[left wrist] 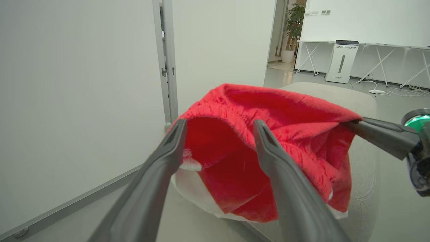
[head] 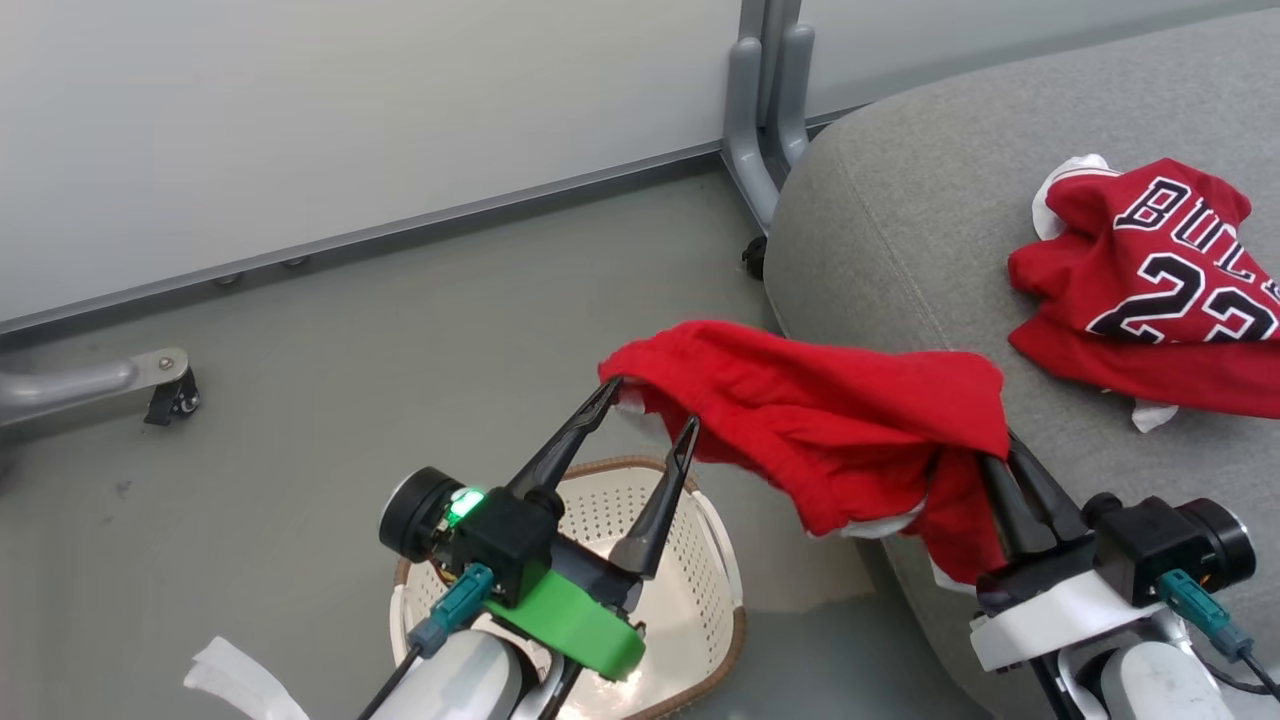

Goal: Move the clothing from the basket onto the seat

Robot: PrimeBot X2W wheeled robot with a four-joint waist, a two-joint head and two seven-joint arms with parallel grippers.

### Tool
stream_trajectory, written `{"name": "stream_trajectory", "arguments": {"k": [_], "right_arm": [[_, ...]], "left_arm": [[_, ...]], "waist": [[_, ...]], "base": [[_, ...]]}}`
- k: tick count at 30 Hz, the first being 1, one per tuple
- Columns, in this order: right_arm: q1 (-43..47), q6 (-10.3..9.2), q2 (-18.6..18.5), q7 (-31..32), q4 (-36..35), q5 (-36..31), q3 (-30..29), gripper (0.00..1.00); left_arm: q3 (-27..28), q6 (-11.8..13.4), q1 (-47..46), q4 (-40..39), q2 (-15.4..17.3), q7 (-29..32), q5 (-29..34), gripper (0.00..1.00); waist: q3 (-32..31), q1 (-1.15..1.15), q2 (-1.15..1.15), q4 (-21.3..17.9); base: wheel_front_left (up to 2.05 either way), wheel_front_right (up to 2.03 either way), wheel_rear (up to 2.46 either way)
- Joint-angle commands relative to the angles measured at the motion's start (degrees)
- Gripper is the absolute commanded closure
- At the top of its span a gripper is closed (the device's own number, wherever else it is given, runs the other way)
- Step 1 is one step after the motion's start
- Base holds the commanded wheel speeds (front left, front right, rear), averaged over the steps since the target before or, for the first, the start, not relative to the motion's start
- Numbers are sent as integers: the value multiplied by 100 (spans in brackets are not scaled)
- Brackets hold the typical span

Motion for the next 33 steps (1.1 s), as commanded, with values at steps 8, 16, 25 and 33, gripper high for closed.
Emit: {"name": "stream_trajectory", "arguments": {"k": [8,16,25,33], "right_arm": [[24,-8,115,-2,-536,59,-385,100],[88,-8,242,-2,-879,125,-477,100],[107,-8,360,-2,-1083,229,-460,100],[148,-8,464,-2,-1231,369,-552,100]], "left_arm": [[96,-25,121,90,260,-6,-31,0],[41,-100,72,127,410,18,-1,0],[-60,-192,-124,89,535,133,83,0],[-183,-304,-310,50,622,285,148,0]], "waist": [[303,0,65,-521],[534,0,65,-1244],[817,0,65,-1994],[1149,0,65,-2386]], "base": [[0,0,0],[0,0,0],[0,0,0],[0,0,0]]}}
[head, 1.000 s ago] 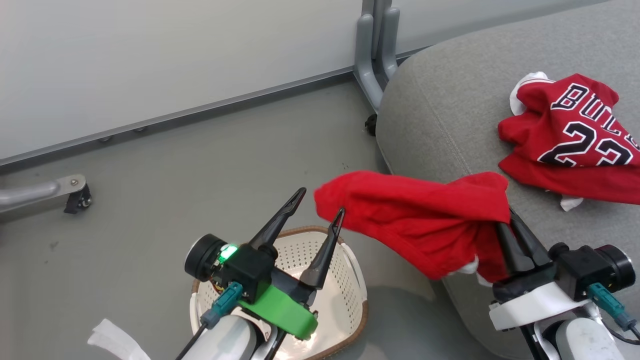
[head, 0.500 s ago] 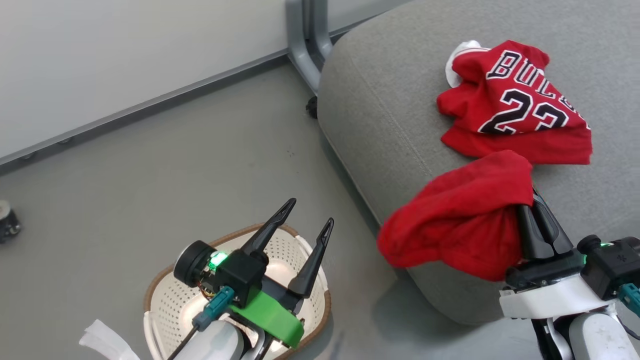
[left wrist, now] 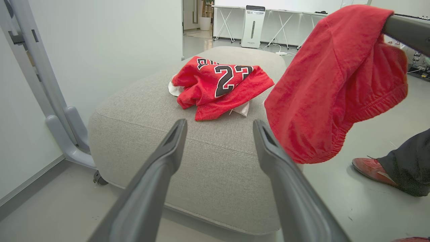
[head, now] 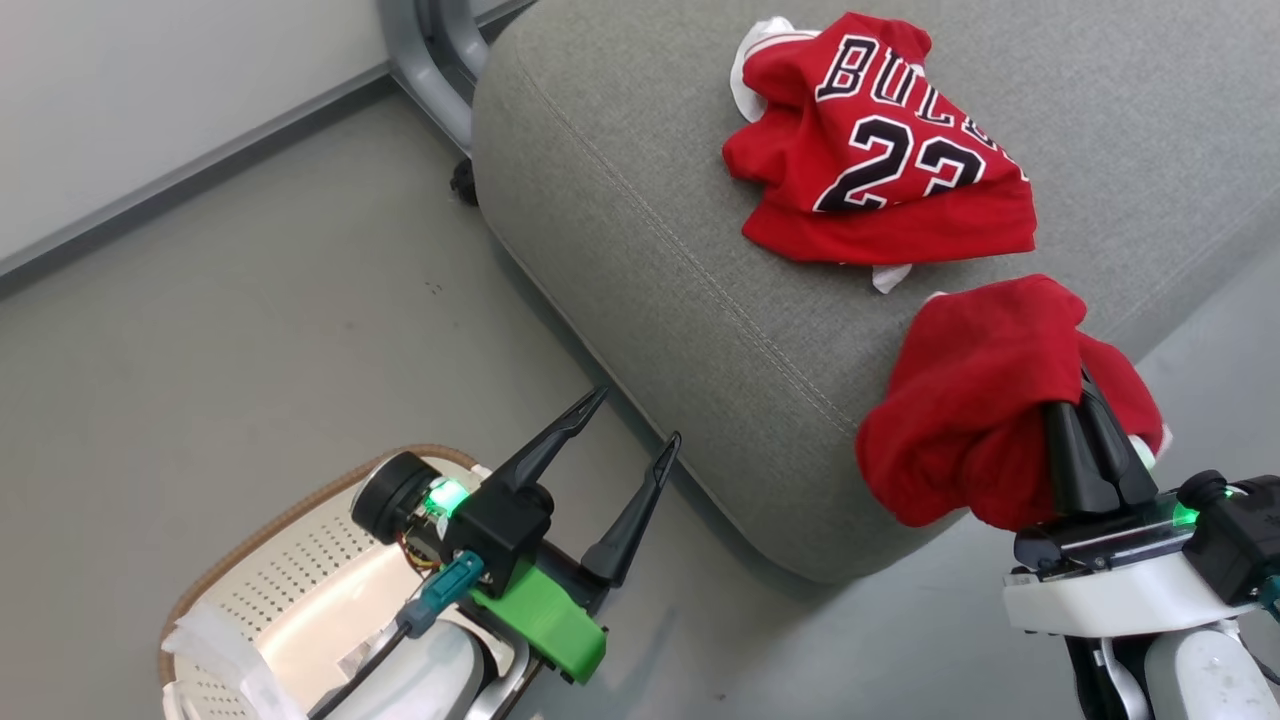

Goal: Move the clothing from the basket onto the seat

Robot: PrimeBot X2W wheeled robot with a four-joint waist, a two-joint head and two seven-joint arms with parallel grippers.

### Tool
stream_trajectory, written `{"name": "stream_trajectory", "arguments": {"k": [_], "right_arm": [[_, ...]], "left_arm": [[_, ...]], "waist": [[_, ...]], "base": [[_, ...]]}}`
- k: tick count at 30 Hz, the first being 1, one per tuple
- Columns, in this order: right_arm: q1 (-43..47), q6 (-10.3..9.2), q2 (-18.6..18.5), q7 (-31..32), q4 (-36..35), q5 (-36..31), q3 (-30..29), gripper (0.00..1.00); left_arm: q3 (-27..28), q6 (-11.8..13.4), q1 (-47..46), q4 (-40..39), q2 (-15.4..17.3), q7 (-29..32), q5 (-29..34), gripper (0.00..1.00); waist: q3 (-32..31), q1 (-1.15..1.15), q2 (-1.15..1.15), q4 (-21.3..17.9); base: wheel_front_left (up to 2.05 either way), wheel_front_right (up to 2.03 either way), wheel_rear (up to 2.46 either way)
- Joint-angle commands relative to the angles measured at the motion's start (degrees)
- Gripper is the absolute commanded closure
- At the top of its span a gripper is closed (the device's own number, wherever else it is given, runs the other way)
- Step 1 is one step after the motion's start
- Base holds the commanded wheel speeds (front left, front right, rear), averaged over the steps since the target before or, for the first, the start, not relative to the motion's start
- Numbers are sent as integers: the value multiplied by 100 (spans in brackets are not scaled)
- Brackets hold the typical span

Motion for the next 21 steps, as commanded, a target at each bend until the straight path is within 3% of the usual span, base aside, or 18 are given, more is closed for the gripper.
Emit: {"name": "stream_trajectory", "arguments": {"k": [1,10,16,21], "right_arm": [[49,-8,36,-2,-67,57,-55,100],[-453,-8,79,-2,-206,224,-210,100],[-2066,-8,-124,-2,-42,198,-251,100],[-3725,-8,-762,-1,619,159,-500,100]], "left_arm": [[-15,-40,-135,3,42,29,39,0],[-187,-123,-335,-40,46,199,115,0],[-183,-29,-434,-263,155,370,195,0],[-157,-7,-665,-494,223,536,244,0]], "waist": [[324,0,65,-226],[756,0,65,-246],[1225,0,65,-192],[1715,0,65,171]], "base": [[0,0,0],[0,0,0],[0,0,0],[0,0,0]]}}
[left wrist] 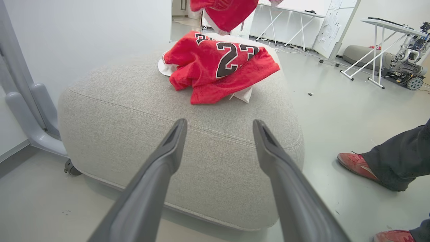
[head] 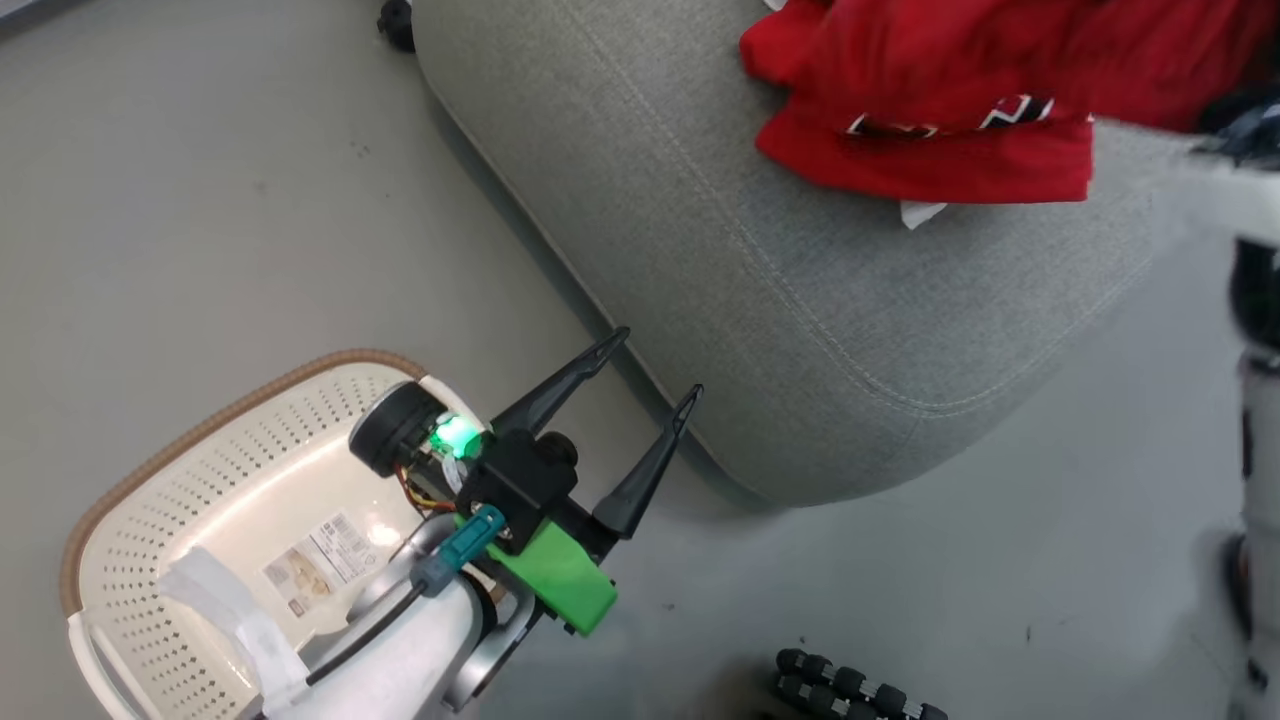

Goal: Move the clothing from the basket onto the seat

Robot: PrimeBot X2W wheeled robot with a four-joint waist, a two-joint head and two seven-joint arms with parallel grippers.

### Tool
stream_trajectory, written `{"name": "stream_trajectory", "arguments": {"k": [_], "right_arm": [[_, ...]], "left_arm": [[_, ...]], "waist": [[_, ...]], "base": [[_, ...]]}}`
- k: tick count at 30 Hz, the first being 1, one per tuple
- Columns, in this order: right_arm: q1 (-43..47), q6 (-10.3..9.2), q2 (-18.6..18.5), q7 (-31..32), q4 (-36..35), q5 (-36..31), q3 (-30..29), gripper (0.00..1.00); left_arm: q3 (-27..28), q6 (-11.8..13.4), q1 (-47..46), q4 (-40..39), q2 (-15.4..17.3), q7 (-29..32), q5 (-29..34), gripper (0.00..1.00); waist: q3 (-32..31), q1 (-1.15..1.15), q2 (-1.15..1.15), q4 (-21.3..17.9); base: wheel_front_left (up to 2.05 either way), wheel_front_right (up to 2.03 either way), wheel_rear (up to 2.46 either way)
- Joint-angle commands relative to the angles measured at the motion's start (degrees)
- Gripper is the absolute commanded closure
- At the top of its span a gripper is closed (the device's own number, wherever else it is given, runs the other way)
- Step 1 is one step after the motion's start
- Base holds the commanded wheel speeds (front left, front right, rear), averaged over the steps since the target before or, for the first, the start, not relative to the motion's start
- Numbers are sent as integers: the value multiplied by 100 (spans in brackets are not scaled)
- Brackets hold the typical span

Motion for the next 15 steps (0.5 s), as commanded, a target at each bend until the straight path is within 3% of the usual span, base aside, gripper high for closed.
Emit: {"name": "stream_trajectory", "arguments": {"k": [1,8,15], "right_arm": [[-428,-8,-241,-1,239,11,-80,100],[-1835,-8,-1233,-1,1125,-110,-370,100],[-2240,-8,-1641,-1,1573,-221,-574,100]], "left_arm": [[28,11,-168,-69,103,53,45,0],[138,108,-481,-475,262,171,232,0],[226,217,-509,-685,362,144,268,0]], "waist": [[496,-1,65,404],[1092,-1,65,968],[1295,-1,65,1162]], "base": [[0,0,0],[0,0,0],[0,0,0]]}}
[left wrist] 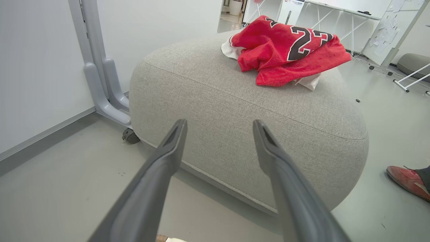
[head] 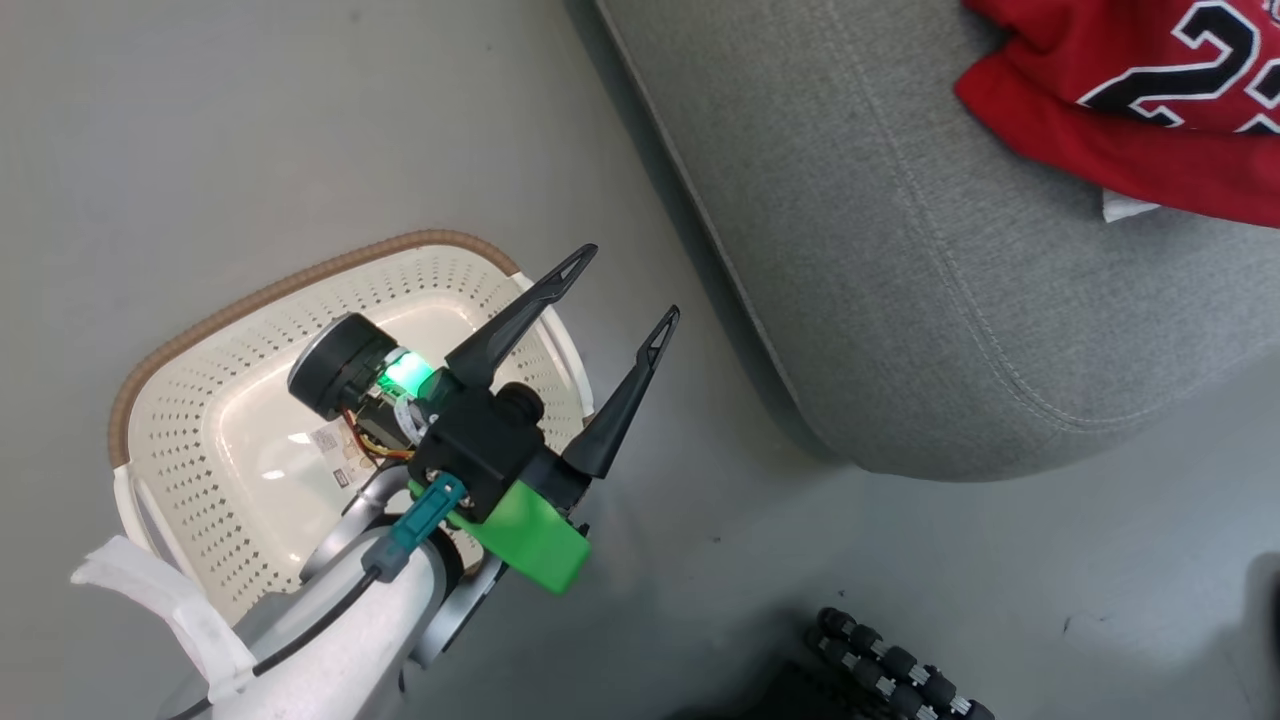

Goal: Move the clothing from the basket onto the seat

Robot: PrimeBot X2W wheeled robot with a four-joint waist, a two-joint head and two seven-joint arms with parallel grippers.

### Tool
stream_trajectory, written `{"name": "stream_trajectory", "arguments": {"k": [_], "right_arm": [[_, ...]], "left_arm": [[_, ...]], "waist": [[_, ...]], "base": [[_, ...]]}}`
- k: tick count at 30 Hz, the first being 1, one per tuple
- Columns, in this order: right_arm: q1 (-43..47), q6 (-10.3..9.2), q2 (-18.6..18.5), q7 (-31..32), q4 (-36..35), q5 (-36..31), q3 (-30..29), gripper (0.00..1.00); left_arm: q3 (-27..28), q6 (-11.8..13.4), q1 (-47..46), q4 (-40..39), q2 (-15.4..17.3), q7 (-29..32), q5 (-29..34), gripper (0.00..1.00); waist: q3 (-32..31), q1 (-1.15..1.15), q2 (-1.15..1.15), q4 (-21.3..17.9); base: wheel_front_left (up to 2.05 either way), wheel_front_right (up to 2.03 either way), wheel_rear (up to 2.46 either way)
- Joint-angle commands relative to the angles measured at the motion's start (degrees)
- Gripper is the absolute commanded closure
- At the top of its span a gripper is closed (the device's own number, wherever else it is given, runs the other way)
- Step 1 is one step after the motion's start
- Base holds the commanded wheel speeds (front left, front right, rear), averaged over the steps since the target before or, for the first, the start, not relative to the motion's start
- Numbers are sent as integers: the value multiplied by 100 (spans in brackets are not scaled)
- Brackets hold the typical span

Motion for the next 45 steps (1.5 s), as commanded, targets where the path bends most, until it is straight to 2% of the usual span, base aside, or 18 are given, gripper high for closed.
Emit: {"name": "stream_trajectory", "arguments": {"k": [1,11,22,23,24,25,26,33,38,41,45], "right_arm": [[-43,-8,-84,-2,87,-27,-84,100],[752,-8,83,-1,553,-209,-467,100],[1791,-8,584,-1,1529,-198,-631,100],[1864,-8,647,-2,1593,-219,-643,94],[1921,-8,710,-2,1630,-225,-664,79],[2001,-8,787,-2,1656,-244,-700,52],[2049,-8,838,-2,1640,-269,-769,0],[2679,-8,1413,-1,1212,-425,-1191,0],[3312,-8,1776,-2,762,-445,-1230,0],[3736,-8,1941,-1,495,-346,-1041,0],[4199,-8,1974,-2,191,-189,-633,0]], "left_arm": [[28,34,-84,-38,63,-28,57,0],[52,86,-93,-112,171,52,8,0],[65,158,34,-139,250,88,-92,0],[70,159,44,-129,250,81,-103,0],[72,159,53,-113,248,70,-105,0],[72,175,69,-98,240,52,-114,0],[74,184,84,-78,233,49,-127,0],[132,312,215,140,77,-210,-268,0],[195,320,330,370,-116,-491,-478,0],[267,351,431,512,-275,-690,-665,0],[412,400,590,684,-433,-898,-771,0]], "waist": [[289,-1,65,255],[356,-1,65,130],[246,-1,65,118],[225,-1,65,120],[201,-1,65,123],[168,-1,65,124],[137,-1,65,125],[-226,-1,65,176],[-620,-1,65,295],[-914,-1,65,436],[-1317,-1,65,669]], "base": [[0,0,0],[0,0,0],[0,0,0],[0,0,0],[0,0,0],[0,0,0],[0,0,0],[0,0,0],[0,0,0],[0,0,0],[0,0,0]]}}
